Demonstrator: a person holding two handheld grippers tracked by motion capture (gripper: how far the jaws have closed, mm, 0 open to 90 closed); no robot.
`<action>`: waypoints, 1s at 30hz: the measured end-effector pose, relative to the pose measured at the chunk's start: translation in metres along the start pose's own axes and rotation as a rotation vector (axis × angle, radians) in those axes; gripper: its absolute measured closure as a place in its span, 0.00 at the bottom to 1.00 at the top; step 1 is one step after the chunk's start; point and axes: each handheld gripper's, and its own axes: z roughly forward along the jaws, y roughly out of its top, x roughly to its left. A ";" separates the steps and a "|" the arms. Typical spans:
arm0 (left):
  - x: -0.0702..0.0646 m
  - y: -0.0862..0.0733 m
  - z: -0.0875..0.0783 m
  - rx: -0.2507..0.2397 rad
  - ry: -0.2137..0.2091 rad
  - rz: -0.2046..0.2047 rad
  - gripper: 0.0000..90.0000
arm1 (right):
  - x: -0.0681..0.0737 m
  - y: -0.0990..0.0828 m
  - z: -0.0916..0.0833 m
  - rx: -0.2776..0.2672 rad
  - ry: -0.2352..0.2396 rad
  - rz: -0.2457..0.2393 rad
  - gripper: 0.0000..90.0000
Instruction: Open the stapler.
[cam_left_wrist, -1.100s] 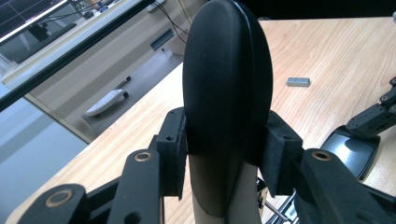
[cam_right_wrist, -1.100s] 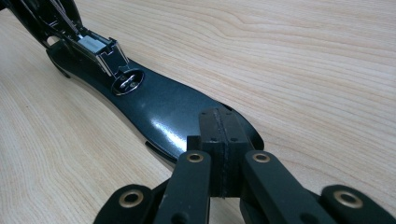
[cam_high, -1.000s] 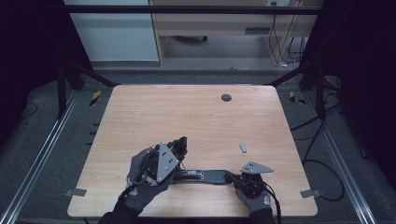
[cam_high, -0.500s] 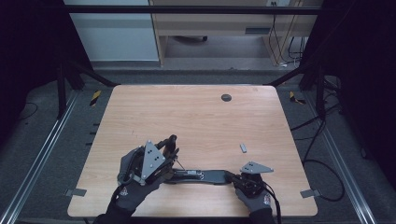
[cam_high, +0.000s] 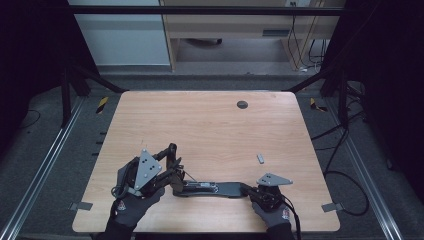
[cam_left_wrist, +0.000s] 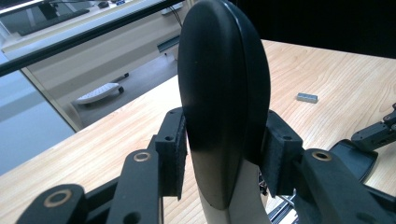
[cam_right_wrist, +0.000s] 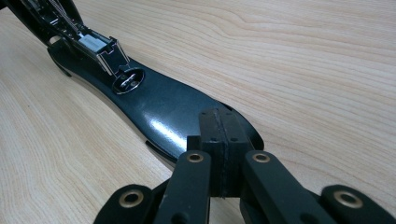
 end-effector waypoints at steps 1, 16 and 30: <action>0.001 -0.001 -0.001 0.001 0.000 -0.006 0.63 | 0.000 0.000 0.000 0.000 -0.001 0.003 1.00; 0.030 -0.028 -0.021 -0.033 0.016 -0.147 0.61 | 0.000 0.000 0.000 0.003 -0.001 0.003 1.00; 0.044 -0.050 -0.030 -0.063 0.029 -0.232 0.60 | -0.001 0.000 0.000 0.002 0.004 0.002 1.00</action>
